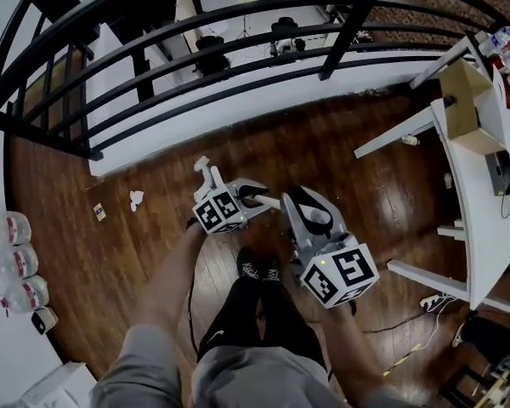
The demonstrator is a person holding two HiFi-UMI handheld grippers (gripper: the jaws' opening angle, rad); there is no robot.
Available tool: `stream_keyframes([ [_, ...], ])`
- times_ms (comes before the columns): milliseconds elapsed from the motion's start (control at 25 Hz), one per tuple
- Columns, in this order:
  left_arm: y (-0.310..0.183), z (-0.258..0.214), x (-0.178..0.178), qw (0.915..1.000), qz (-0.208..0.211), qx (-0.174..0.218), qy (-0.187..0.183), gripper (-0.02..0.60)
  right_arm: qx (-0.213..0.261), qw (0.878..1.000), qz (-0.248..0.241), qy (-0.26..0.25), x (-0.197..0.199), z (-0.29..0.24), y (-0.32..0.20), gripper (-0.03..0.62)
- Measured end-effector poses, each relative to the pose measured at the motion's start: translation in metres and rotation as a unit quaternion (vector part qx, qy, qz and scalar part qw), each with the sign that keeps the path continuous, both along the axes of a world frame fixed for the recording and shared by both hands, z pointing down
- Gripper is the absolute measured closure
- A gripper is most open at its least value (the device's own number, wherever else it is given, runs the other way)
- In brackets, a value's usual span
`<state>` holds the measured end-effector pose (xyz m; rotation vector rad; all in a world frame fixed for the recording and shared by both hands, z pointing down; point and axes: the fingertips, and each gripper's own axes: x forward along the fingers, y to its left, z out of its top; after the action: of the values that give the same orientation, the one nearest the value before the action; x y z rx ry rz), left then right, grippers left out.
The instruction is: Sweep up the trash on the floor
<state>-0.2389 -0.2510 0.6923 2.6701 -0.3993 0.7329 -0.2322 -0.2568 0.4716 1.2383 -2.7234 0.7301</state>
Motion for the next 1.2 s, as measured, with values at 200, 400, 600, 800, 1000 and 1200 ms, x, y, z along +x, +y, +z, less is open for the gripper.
stream_keyframes([
  [200, 0.012, -0.029, -0.029, 0.9973, -0.072, 0.01, -0.011, 0.453, 0.016, 0.997, -0.073, -0.016, -0.023, -0.029, 0.01, 0.526],
  [400, 0.033, -0.044, -0.095, 0.9885, -0.148, 0.011, -0.031, 0.454, 0.024, 0.986, -0.16, -0.03, -0.086, -0.045, 0.029, 0.527],
  [600, 0.064, -0.051, -0.186, 0.9723, -0.228, 0.013, -0.049, 0.456, 0.034, 0.97, -0.237, -0.043, -0.173, -0.054, 0.058, 0.528],
  [800, 0.11, -0.041, -0.308, 0.9568, -0.285, 0.014, -0.057, 0.456, 0.032, 0.954, -0.295, -0.049, -0.291, -0.043, 0.1, 0.529],
  [1000, 0.159, -0.025, -0.442, 0.9496, -0.31, 0.005, -0.045, 0.454, 0.014, 0.947, -0.317, -0.039, -0.428, -0.025, 0.143, 0.53],
  [1200, 0.195, -0.009, -0.562, 0.95, -0.31, -0.009, -0.032, 0.456, 0.011, 0.944, -0.328, -0.022, -0.562, -0.011, 0.178, 0.53],
])
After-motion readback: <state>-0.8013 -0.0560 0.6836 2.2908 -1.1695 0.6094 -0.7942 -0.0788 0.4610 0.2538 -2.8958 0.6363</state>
